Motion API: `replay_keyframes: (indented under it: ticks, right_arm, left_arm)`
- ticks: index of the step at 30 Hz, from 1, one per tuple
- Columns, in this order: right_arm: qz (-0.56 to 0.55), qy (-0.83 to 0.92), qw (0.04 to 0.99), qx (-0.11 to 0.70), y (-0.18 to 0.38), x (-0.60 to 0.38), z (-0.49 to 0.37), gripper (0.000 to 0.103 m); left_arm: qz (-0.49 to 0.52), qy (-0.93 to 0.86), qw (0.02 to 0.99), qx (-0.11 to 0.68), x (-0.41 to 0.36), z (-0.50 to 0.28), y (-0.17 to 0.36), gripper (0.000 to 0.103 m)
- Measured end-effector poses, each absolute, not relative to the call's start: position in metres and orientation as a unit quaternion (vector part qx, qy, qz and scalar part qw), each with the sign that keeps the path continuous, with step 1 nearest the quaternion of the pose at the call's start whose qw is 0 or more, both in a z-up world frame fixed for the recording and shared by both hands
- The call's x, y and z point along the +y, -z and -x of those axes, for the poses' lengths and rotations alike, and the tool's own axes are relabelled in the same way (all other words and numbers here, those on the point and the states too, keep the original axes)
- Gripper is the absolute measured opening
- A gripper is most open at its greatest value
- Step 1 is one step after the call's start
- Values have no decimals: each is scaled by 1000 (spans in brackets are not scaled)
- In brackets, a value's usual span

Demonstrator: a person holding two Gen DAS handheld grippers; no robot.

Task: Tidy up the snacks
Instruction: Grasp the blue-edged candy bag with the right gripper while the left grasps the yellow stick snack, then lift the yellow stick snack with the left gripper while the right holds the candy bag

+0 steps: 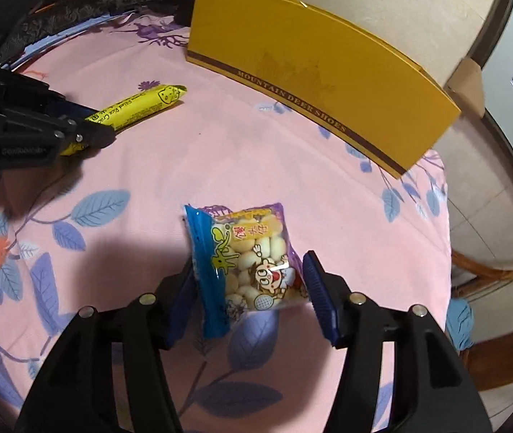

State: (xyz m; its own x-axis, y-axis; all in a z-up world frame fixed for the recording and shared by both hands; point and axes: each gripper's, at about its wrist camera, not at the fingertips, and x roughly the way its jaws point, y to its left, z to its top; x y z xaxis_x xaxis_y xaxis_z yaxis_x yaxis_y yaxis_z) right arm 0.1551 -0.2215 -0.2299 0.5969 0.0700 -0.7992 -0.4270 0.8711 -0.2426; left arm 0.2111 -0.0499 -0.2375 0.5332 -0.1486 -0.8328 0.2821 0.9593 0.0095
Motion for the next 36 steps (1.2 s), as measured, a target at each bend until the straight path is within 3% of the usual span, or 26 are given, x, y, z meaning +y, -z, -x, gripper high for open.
replay_keyframes:
  ticks: [10, 23, 27, 36]
  right_arm:
    - [40, -118, 876, 467, 230, -254, -178, 60]
    - [2, -103, 872, 479, 215, -270, -169, 48]
    - [-12, -103, 876, 470, 206, -277, -163, 47]
    - [-28, -104, 887, 450, 190, -285, -161, 47]
  left_arm:
    - [-70, 119, 877, 460, -59, -219, 239, 32]
    - [-63, 117, 876, 464, -57, -220, 239, 32]
    - [-61, 116, 875, 466, -58, -219, 238, 24]
    - [-56, 132, 882, 450, -69, -214, 221, 22]
